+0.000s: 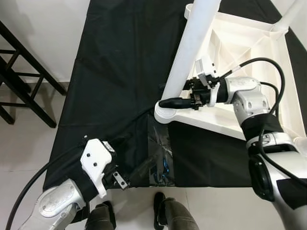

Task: Building children table

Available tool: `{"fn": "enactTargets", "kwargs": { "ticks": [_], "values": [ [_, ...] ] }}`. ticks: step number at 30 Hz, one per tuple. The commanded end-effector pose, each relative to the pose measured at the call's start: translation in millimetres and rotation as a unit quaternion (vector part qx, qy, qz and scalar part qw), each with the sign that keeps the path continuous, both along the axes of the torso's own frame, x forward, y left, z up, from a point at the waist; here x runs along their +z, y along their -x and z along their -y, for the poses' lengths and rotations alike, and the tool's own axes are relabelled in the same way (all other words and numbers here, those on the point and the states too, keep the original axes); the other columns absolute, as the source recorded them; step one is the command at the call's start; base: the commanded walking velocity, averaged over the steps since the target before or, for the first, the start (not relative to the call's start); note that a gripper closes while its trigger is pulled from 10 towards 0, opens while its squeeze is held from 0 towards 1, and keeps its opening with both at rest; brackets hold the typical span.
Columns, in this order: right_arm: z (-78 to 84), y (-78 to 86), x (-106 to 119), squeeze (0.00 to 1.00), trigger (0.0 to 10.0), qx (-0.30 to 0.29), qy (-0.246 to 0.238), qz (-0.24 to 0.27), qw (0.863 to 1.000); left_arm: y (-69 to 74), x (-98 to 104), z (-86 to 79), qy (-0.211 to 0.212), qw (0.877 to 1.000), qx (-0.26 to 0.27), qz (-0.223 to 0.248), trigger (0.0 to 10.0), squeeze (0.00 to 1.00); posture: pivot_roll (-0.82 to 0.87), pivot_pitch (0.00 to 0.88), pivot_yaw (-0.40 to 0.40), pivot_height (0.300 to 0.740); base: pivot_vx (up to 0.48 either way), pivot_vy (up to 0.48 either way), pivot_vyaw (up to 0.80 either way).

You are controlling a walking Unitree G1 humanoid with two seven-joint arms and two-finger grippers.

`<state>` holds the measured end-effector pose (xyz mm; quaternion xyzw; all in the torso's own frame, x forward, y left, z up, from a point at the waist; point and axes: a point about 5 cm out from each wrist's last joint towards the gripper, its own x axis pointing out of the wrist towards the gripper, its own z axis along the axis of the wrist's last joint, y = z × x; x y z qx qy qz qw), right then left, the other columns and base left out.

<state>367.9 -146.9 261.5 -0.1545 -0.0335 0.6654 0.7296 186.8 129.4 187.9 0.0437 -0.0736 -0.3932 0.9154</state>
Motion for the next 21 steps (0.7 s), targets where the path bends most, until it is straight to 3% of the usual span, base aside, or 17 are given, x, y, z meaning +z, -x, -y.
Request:
{"fn": "enactTargets", "kwargs": {
  "ticks": [1, 5, 6, 7, 8, 9, 10, 12, 13, 14, 16, 17, 21],
  "values": [
    [1.8, 3.4, -10.7, 0.0, 0.0, -0.003, 0.005, 0.001, 1.0, 2.9, -1.3, 1.2, -0.003, 1.0, -0.003, -0.005, 10.0, 0.0, 0.13, 0.309, -0.117, 0.74, 0.0, 0.0, 0.0],
    [-1.1, 4.6, -16.5, 0.0, 0.0, -0.02, 0.0, 0.015, 1.0, 2.9, -1.4, 1.2, -0.002, 1.0, -0.003, -0.004, 10.0, 0.0, 0.13, 0.311, -0.118, 0.74, 0.0, 0.0, 0.0],
    [-15.8, 9.9, -42.1, 0.0, 0.0, -0.133, -0.024, 0.021, 0.991, 3.9, -2.7, 1.1, -0.002, 1.0, -0.003, -0.006, 10.0, 0.0, 0.1, 0.315, -0.126, 0.74, 0.0, 0.0, 0.0],
    [-27.5, 13.9, -59.0, 0.0, 0.0, -0.247, -0.059, 0.019, 0.967, 4.1, -2.8, 0.2, -0.001, 1.0, -0.003, -0.007, 10.0, 0.0, 0.1, 0.319, -0.116, 0.74, 0.0, 0.0, 0.0],
    [-27.5, 13.9, -59.0, 0.0, 0.0, -0.247, -0.059, 0.019, 0.967, 4.1, -2.8, 0.2, -0.001, 1.0, -0.003, -0.007, 10.0, 0.0, 0.1, 0.319, -0.116, 0.74, 0.0, 0.0, 0.0],
    [-31.0, 17.5, -70.9, 0.0, 0.0, -0.368, -0.082, 0.019, 0.926, 4.0, -2.8, -0.8, -0.001, 1.0, -0.003, -0.008, 10.0, 0.0, 0.09, 0.321, -0.112, 0.74, 0.0, 0.0, 0.0],
    [-23.5, 28.0, -88.3, 0.0, 0.0, -0.514, -0.085, 0.006, 0.854, 3.7, -2.3, -1.5, -0.001, 1.0, -0.003, -0.008, 10.0, 0.0, 0.08, 0.327, -0.111, 0.74, 0.0, 0.0, 0.0],
    [-23.5, 28.0, -88.3, 0.0, 0.0, -0.514, -0.085, 0.006, 0.854, 3.7, -2.3, -1.5, -0.001, 1.0, -0.003, -0.008, 10.0, 0.0, 0.08, 0.327, -0.111, 0.74, 0.0, 0.0, 0.0],
    [-30.4, 59.7, -114.8, 0.0, 0.0, -0.547, -0.05, -0.027, 0.835, 2.3, -2.2, -1.1, 0.001, 1.0, -0.007, -0.008, 10.0, 0.0, 0.07, 0.313, -0.091, 0.74, 0.0, 0.0, 0.0],
    [-30.4, 59.7, -114.8, 0.0, 0.0, -0.547, -0.05, -0.027, 0.835, 2.3, -2.2, -1.1, 0.001, 1.0, -0.007, -0.008, 10.0, 0.0, 0.07, 0.313, -0.091, 0.74, 0.0, 0.0, 0.0],
    [-49.2, 71.0, -114.3, 0.0, 0.0, -0.488, -0.052, -0.015, 0.871, 1.5, -3.0, 2.3, 0.004, 1.0, -0.016, -0.01, 10.0, 0.0, 0.08, 0.31, -0.091, 0.74, 0.0, 0.0, 0.0],
    [-53.2, 70.2, -112.0, 0.0, 0.0, -0.474, -0.055, -0.007, 0.879, 1.4, -3.5, 3.7, 0.004, 1.0, -0.02, -0.01, 10.0, 0.0, 0.08, 0.309, -0.091, 0.74, 0.0, 0.0, 0.0],
    [-53.9, 63.5, -110.1, 0.0, 0.0, -0.464, -0.054, -0.015, 0.884, 0.3, -2.9, 5.6, 0.005, 1.0, -0.023, -0.008, 10.0, 0.0, 0.08, 0.306, -0.094, 0.74, 0.0, 0.0, 0.0]
  ]
}}
